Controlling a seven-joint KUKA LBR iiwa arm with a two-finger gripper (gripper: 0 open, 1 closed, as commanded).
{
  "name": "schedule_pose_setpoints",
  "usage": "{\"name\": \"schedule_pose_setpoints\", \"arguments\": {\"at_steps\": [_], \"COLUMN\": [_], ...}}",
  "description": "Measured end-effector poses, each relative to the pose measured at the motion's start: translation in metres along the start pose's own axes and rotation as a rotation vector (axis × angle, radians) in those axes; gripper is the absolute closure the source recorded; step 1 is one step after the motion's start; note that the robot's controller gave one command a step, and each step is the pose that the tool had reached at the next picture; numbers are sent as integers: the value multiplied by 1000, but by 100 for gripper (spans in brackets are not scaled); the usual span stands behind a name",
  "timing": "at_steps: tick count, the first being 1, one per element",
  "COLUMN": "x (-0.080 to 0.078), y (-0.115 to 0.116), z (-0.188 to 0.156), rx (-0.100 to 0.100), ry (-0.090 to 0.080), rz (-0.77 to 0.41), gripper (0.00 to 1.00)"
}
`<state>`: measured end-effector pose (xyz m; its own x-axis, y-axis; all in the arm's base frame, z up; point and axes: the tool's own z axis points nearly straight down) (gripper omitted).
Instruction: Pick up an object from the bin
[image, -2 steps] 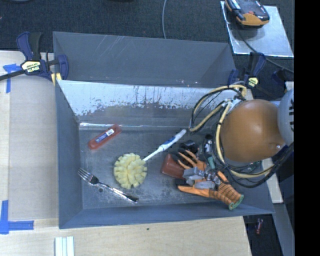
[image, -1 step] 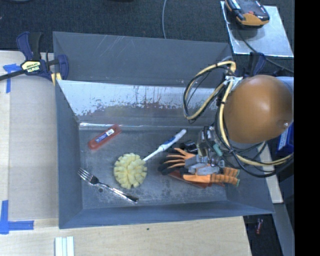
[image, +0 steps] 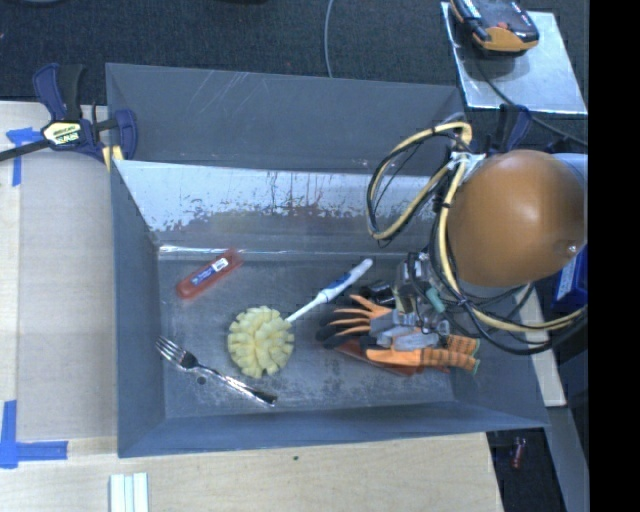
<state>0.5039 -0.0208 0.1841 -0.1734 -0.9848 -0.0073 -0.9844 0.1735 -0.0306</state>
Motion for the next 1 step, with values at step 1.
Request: {"name": "schedule_pose_setpoints", "arguments": {"at_steps": [1], "x": [-5], "y": [-2], "z": [-2], "rx": [3], "ry": [-2], "rz": [-30], "gripper": [100]}}
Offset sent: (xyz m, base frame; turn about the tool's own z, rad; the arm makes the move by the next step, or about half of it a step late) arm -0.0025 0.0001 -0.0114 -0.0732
